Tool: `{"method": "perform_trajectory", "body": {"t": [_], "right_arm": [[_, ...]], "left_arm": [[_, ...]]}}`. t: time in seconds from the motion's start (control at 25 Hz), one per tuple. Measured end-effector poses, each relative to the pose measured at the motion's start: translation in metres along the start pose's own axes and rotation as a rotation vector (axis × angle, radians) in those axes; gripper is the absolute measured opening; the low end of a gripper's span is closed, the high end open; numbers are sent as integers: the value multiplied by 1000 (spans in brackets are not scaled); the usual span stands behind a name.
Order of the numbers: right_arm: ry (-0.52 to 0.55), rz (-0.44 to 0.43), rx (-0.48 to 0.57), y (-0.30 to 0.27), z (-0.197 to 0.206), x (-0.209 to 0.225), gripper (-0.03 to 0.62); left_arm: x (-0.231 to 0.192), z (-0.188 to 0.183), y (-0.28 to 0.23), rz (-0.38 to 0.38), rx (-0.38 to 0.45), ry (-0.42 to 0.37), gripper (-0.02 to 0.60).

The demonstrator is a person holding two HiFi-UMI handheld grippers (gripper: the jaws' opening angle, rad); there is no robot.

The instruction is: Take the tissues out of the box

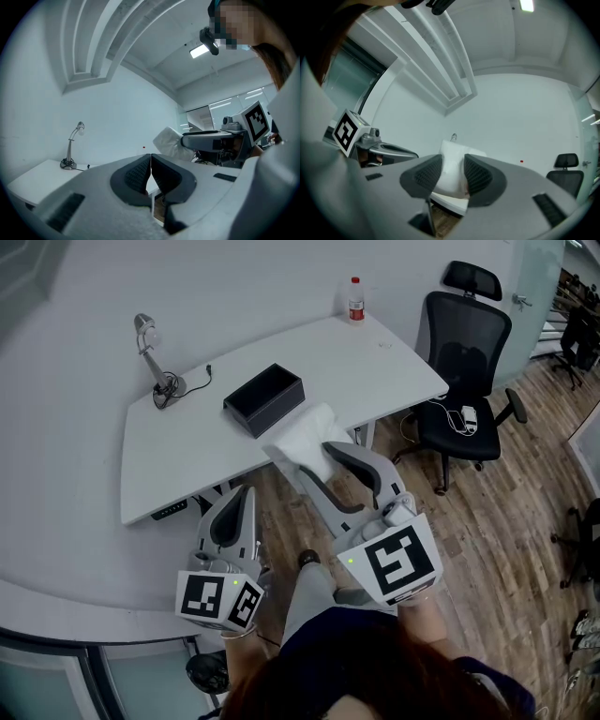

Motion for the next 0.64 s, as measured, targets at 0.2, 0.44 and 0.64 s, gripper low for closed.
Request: {"method": "perform_trajectory", "body": {"t": [0.2,0.44,0.64], "right_arm": [[-8,12,3,0,1,4,161],[-16,18,-2,-5,2,9,160],[-22,16,-6,-16,5,17,160]], "left_arm": [[0,2,-6,16,-4,1,21],[-2,4,-15,27,-7,6,21],[-6,8,-27,33,-14,9,21]]}}
Point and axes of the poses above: the fingertips, and each gripper's own axes: y backward along the fingers, x to its right, z out of its underside, the point moved 9 cm from there along y, backward along the fingers, and after that the axes turned 14 degrees about -y, right-handed, at the moved point
